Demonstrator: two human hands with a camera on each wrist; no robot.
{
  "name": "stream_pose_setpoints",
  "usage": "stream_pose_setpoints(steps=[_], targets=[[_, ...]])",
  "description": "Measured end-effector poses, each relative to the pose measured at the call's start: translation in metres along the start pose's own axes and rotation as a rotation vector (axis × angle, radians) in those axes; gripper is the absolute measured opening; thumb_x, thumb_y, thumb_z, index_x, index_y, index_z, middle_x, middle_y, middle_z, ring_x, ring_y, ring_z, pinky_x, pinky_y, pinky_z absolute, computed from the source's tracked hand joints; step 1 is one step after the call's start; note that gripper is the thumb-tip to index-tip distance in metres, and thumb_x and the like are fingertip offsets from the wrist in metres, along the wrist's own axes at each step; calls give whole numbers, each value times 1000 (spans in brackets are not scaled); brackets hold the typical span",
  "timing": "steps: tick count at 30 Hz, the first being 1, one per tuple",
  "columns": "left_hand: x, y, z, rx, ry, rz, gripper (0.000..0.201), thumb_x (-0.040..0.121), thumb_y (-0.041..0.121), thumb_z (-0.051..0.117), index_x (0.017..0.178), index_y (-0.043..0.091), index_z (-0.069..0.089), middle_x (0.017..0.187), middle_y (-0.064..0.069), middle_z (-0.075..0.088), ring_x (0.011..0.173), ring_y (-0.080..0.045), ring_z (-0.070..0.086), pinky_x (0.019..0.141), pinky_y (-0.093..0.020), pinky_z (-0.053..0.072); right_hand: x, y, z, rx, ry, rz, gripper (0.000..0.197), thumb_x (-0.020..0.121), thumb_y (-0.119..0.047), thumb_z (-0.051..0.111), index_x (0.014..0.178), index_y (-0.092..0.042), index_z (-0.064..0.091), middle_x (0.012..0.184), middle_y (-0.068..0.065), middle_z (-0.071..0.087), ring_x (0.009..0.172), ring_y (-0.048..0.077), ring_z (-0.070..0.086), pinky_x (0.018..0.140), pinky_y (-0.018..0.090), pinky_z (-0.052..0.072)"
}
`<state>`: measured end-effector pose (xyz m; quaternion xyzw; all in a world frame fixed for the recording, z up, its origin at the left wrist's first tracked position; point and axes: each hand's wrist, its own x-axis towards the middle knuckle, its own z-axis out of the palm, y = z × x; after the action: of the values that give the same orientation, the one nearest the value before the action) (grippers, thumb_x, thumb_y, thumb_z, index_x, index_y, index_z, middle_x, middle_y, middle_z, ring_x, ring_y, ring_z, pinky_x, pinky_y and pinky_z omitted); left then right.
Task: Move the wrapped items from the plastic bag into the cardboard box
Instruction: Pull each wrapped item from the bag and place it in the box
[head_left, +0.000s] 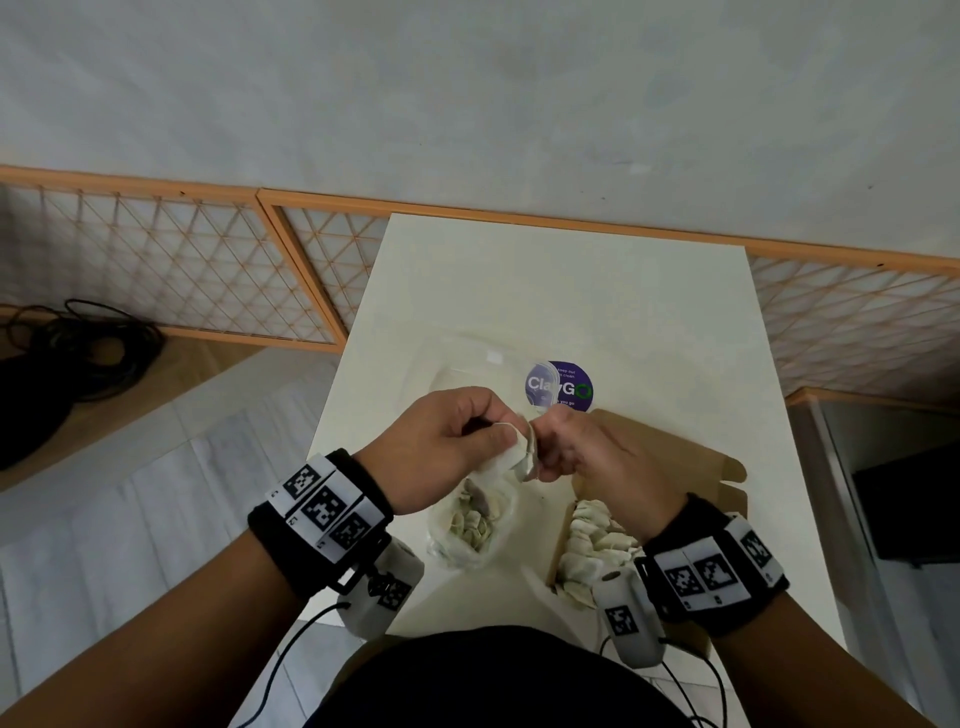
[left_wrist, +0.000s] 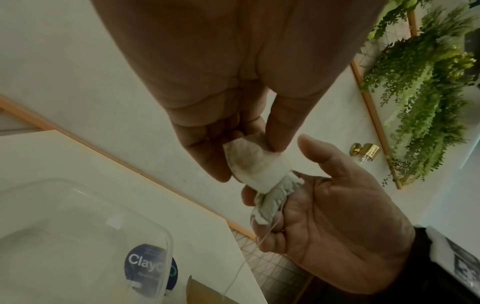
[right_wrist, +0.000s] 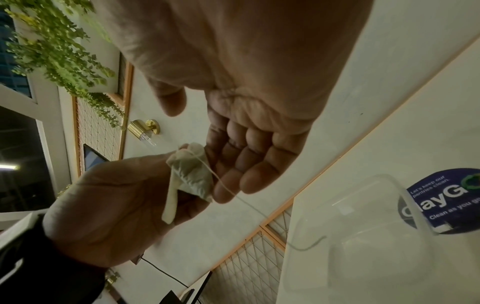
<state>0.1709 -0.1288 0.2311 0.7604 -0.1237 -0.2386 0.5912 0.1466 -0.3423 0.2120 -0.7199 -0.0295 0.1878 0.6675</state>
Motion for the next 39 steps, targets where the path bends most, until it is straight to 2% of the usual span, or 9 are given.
stream_pose_setpoints(steps=[4,9,14,17,20,23,27,33,39], targets=[[-1,4,-2,31,-22,-36,8,100,7,63,97,8,71,84,8,74,76,-5,67,72,-23,50,2,-1,2,-26,3,-35,32,101,-40,57,86,-18,74,74,-3,71,72,9,67,72,24,55],[-4,5,-4,257,-60,33,8,92,19,71,89,25,76,99,6,69,93,-10,70,90,-32,56,7,10,1,-91,-39,-30,20,104,-21,61,90,-13,74,78,8,70,75,14,63,74,28,53],[-6,0,-5,162,-22,-36,4,93,15,72,91,15,75,95,3,71,81,-3,67,75,-20,50,7,17,5,-146,-40,-37,16,101,-13,60,93,-11,74,82,16,74,73,21,65,73,37,54],[-5,-7,-6,12,-1,-92,20,85,28,71,95,12,74,97,-12,75,83,-15,68,76,-31,52,6,18,9,-140,-33,-30,18,100,-23,58,97,-16,75,87,8,79,86,33,72,80,43,58],[-6,-15,-5,-166,37,-109,23,85,25,69,97,6,74,104,-18,74,87,-24,68,77,-37,52,6,19,10,-156,14,-55,20,99,-26,59,96,-18,77,87,10,76,88,32,71,81,48,58],[-6,-24,-3,-398,64,-125,11,88,13,69,95,7,76,118,-9,73,102,-21,69,86,-35,55,9,22,9,-85,105,-38,19,103,-16,61,95,-15,78,82,8,71,78,17,68,75,37,59],[-10,-25,4,-634,122,-158,10,88,10,66,90,10,76,111,-8,76,93,-21,72,78,-27,58,13,20,13,4,119,-10,19,104,-12,60,106,-12,78,88,5,78,77,14,72,73,33,57],[-11,-32,8,-700,209,-173,20,91,15,68,106,7,76,105,-18,74,98,-33,70,98,-49,54,14,16,33,-14,60,-36,17,103,-17,62,114,-19,75,93,3,80,85,14,76,75,29,58],[-18,-46,1,-551,345,-200,11,94,3,68,103,4,75,96,-15,75,87,-25,68,79,-32,55,15,28,42,-80,16,5,11,100,-5,63,104,-14,70,88,2,80,85,19,77,74,24,59]])
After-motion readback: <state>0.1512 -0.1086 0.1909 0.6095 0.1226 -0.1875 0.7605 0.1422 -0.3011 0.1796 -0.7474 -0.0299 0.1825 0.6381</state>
